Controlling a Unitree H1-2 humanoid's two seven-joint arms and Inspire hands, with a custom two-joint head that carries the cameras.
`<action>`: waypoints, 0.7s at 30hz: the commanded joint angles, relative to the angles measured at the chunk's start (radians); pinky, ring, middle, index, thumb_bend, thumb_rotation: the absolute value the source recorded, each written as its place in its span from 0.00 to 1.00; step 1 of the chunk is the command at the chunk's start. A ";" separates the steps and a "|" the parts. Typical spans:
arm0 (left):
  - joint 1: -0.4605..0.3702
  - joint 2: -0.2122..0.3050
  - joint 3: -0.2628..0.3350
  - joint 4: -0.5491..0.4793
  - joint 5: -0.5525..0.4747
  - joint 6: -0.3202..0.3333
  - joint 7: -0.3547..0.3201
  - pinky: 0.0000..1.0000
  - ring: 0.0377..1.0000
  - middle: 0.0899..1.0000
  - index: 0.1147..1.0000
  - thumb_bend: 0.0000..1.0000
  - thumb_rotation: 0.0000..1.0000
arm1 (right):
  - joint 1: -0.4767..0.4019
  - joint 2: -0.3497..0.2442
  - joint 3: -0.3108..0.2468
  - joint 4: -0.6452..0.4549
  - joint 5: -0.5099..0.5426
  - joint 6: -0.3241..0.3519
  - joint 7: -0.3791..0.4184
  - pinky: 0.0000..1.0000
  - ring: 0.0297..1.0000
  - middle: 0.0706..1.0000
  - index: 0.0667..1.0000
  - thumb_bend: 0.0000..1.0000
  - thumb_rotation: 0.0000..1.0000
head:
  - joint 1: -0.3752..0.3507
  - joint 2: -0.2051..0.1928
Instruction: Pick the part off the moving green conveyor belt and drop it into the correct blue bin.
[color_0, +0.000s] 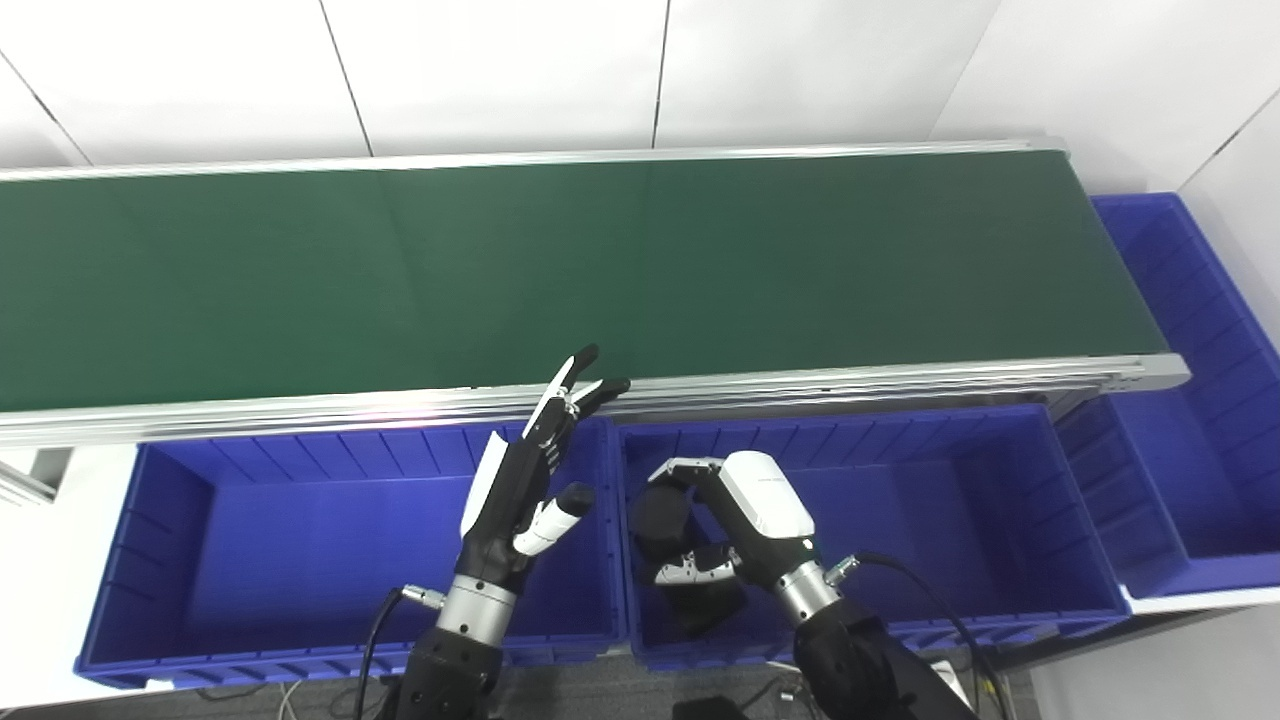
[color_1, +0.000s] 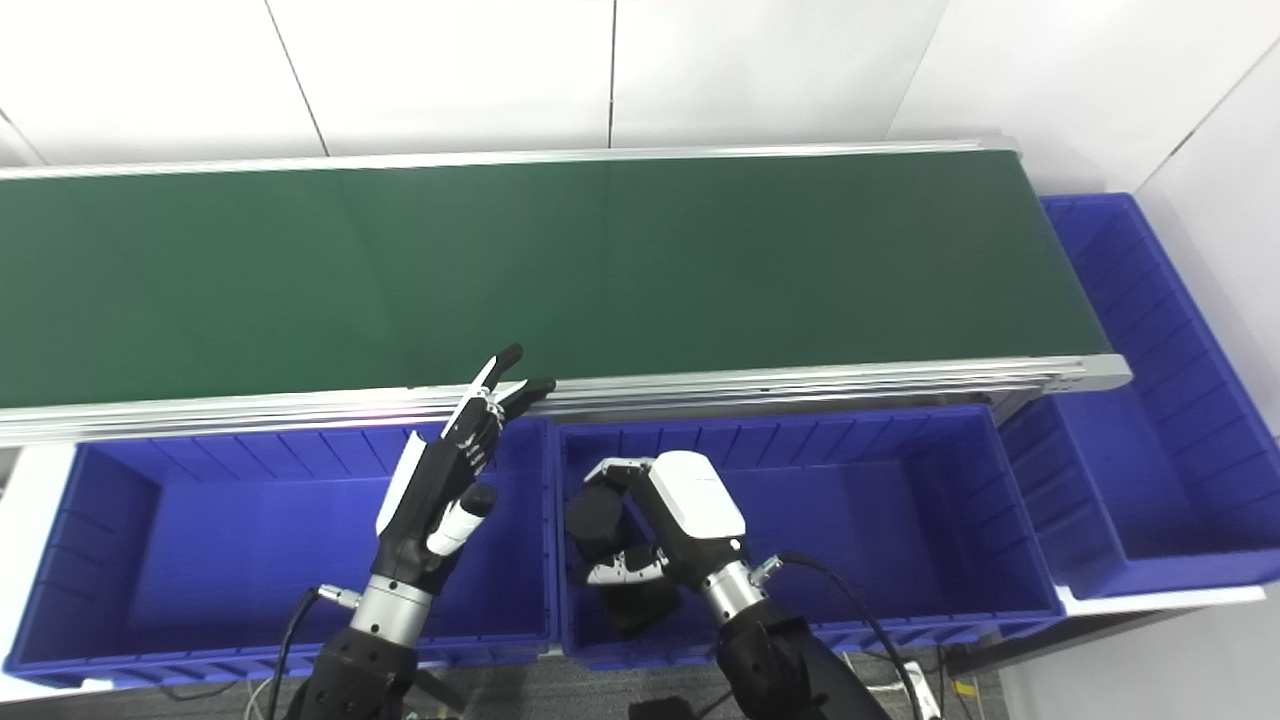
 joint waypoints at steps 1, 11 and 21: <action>-0.003 -0.007 -0.002 -0.022 -0.006 -0.034 -0.013 0.91 0.86 0.82 0.95 0.83 0.90 | -0.012 0.000 0.002 -0.037 0.009 -0.031 -0.004 0.60 0.70 0.75 0.72 0.89 0.31 | 0.001 0.001; -0.004 -0.007 0.001 -0.012 -0.006 -0.034 -0.013 0.91 0.86 0.82 0.95 0.83 0.90 | -0.009 -0.002 0.000 -0.050 0.021 -0.028 0.011 0.59 0.70 0.77 0.73 0.93 0.33 | 0.000 -0.009; -0.010 -0.002 0.010 0.024 -0.023 -0.034 -0.031 0.91 0.85 0.82 0.95 0.84 0.89 | 0.007 0.002 0.007 -0.153 0.023 -0.046 0.015 0.55 0.66 0.74 0.73 0.90 0.41 | 0.022 -0.058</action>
